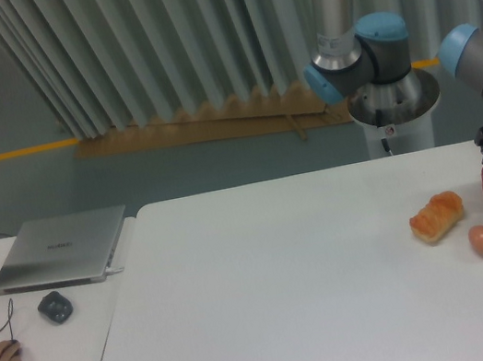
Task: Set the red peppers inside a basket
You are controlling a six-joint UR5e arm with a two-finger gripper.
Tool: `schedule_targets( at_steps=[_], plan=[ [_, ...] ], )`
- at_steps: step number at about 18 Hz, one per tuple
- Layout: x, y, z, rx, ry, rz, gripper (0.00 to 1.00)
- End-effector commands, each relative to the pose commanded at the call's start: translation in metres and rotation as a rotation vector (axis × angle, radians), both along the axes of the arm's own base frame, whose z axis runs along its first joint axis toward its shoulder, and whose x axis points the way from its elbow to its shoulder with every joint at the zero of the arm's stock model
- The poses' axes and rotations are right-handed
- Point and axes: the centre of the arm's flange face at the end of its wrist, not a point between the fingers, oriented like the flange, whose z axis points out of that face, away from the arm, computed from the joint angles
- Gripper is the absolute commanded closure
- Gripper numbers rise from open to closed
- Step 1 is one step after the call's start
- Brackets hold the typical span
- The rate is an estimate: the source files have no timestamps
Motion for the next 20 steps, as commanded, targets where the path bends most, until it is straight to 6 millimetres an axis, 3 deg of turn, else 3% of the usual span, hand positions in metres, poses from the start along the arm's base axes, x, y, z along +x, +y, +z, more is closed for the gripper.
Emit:
schedule_targets(
  at_steps=[1,2,5,9,20],
  plan=[
    [0.000,0.001,0.000,0.001,0.001,-0.002,0.03],
    [0.000,0.001,0.000,0.001,0.003,0.000,0.14],
    [-0.001,0.002,0.000,0.008,0.018,-0.002,0.15],
    [-0.003,0.001,-0.001,0.011,0.025,0.001,0.26],
    [-0.004,0.003,0.010,0.021,0.039,0.001,0.28]
  ],
)
